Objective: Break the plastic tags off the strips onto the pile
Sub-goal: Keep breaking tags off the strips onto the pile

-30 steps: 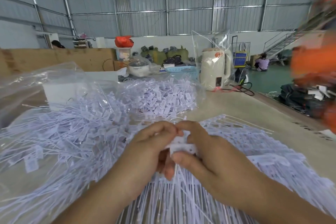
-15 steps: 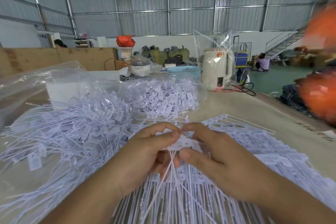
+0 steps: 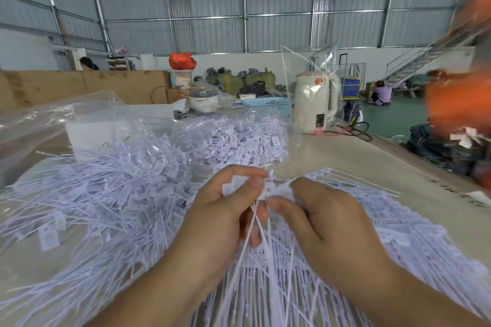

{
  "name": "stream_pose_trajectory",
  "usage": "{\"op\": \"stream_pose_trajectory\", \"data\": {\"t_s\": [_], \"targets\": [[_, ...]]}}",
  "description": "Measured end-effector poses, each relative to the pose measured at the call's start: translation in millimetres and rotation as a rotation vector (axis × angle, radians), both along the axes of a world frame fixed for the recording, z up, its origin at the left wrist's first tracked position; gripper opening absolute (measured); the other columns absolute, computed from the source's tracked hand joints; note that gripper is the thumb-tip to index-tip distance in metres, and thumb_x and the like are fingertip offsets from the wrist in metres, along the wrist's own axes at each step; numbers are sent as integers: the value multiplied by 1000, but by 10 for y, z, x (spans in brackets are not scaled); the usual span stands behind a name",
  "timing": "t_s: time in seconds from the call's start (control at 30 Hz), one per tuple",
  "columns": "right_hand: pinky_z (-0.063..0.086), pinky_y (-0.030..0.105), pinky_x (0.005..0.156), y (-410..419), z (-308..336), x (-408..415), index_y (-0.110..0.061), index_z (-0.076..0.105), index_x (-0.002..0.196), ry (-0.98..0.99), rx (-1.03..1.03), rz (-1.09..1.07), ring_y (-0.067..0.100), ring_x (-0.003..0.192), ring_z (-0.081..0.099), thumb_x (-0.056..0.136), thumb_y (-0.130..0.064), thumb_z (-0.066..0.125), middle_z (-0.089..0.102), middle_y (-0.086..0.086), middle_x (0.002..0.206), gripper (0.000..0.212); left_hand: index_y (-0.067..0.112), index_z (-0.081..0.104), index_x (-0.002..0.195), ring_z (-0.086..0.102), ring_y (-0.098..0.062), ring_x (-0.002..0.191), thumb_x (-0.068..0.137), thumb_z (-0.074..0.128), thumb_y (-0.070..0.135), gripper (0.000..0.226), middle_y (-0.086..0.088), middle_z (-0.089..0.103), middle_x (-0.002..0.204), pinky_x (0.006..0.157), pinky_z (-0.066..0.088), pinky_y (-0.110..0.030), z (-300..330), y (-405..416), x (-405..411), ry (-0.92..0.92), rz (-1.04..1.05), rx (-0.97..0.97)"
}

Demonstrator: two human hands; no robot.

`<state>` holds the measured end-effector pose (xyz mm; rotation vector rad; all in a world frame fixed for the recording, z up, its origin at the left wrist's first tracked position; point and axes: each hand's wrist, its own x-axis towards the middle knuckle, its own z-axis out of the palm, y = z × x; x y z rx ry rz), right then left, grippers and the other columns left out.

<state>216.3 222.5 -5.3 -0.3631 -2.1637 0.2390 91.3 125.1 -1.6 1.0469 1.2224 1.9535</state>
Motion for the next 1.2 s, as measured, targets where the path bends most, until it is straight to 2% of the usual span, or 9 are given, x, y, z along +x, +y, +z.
{"op": "stream_pose_trajectory", "data": {"t_s": [0.1,0.23,0.33,0.47,0.57,0.7,0.8,0.9,1.2], "targets": [[26,17,42,69,86,35,-30,27,61,244,-127,-8,8,45,36,92,-50,49,33,-6,47,43,21,74,84,39,-18,32,75,66,25,13,-10,54,55,37,36,-23,-9,-7,42,-132,23,0],[27,16,43,83,63,86,-37,48,84,-51,-180,219,5,45,43,90,-58,47,50,-17,56,22,19,73,84,42,-18,34,73,67,31,18,-9,53,52,38,36,-22,-32,3,28,-78,7,-39],[34,15,50,71,9,40,-42,37,108,-236,-128,253,-1,54,50,90,-66,41,54,-24,61,30,19,70,86,42,-20,34,65,76,40,31,-9,50,49,40,38,-23,-53,-9,-1,17,-35,-87],[37,18,60,111,-5,28,-49,15,135,-344,-154,284,-5,73,55,79,-77,34,59,-24,94,66,24,67,79,46,-20,42,75,73,37,14,-7,56,53,43,40,-22,-41,-51,-97,265,-88,-169],[36,18,61,112,-49,24,-53,1,139,-388,-170,304,-7,74,53,73,-85,31,52,-25,95,79,21,68,77,47,-22,46,76,75,29,11,-6,58,53,43,39,-22,-30,-56,-153,301,-143,-259],[41,21,61,144,-53,7,-48,25,135,-351,-184,303,-3,74,56,82,-78,36,55,-25,87,62,19,68,79,47,-17,39,83,71,15,7,-7,58,54,41,41,-24,-3,-60,-211,289,-96,-227],[41,36,56,201,23,50,-28,58,94,-388,-144,251,9,59,49,90,-68,37,48,-8,64,45,21,69,75,45,-17,36,74,71,19,3,-10,59,55,38,40,-25,15,-69,-251,225,-82,-182],[36,40,54,244,37,88,-23,45,65,-446,-186,237,13,50,40,91,-60,45,43,-5,55,45,22,68,73,45,-18,36,73,75,14,11,-10,59,54,39,38,-23,-36,-44,-239,278,-58,-215],[27,25,46,115,54,60,-36,36,60,-224,-82,162,11,50,43,92,-64,42,47,-15,60,43,25,68,71,44,-14,35,68,81,21,14,-5,55,52,37,38,-22,20,-29,-173,167,-54,-106]]}}
